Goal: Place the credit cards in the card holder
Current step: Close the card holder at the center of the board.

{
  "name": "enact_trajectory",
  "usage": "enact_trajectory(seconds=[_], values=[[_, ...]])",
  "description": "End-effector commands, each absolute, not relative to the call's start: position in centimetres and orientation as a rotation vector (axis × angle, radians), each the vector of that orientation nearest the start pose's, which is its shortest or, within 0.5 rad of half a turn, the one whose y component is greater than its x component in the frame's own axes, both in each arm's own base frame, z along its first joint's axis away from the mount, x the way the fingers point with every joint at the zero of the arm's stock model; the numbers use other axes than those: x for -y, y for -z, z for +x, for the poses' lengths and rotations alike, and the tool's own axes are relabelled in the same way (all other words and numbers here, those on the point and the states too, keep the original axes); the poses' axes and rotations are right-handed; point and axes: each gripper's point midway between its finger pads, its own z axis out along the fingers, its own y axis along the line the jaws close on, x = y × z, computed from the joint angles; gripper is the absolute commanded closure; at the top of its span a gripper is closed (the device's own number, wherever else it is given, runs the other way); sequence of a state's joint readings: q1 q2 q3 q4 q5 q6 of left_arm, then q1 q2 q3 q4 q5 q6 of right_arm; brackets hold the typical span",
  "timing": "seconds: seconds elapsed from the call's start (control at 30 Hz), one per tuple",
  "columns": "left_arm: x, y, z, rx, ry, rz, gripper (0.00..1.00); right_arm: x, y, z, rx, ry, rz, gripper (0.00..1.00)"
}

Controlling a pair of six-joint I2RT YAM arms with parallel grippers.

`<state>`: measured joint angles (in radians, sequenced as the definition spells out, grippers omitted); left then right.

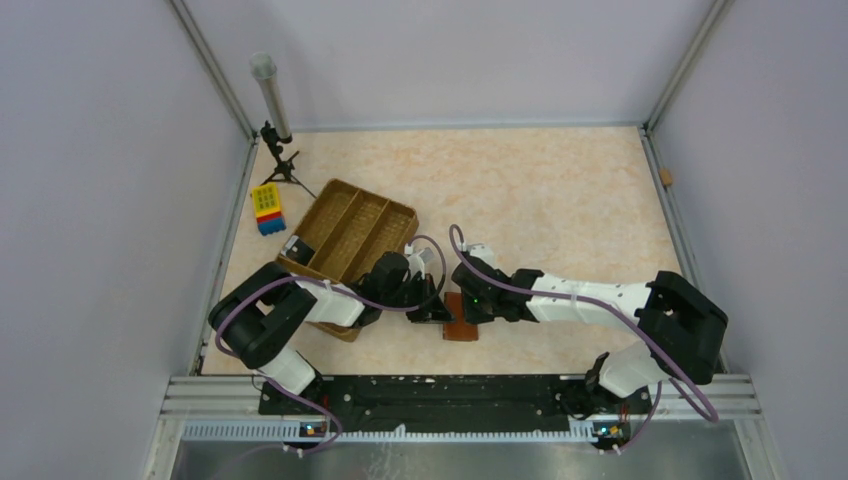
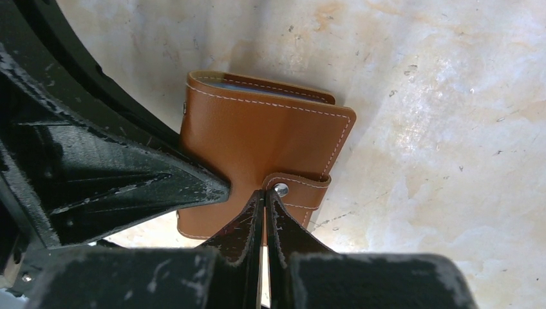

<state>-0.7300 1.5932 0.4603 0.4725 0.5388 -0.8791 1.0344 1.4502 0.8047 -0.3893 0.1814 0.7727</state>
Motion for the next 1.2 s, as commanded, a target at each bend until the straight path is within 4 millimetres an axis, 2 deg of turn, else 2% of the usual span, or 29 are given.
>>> enact_trajectory(seconds=[0.0, 0.57, 0.87, 1.17], values=[[26.4, 3.0, 15.5, -2.74, 1.042, 0.104, 1.0, -27.9, -4.5, 16.1, -2.631, -0.454, -0.271, 1.0], [26.3, 3.0, 15.4, -2.743, 1.043, 0.1, 1.0, -27.7, -3.9, 16.7, -2.602, -0.461, -0.244, 1.0], [26.2, 3.0, 15.3, -2.75, 1.036, 0.096, 1.0, -26.3, -3.2, 17.2, -2.602, -0.483, -0.196, 1.0], [26.1, 3.3, 15.3, -2.76, 1.023, 0.091, 1.0, -24.6, -1.0, 17.2, -2.641, -0.593, -0.101, 1.0]])
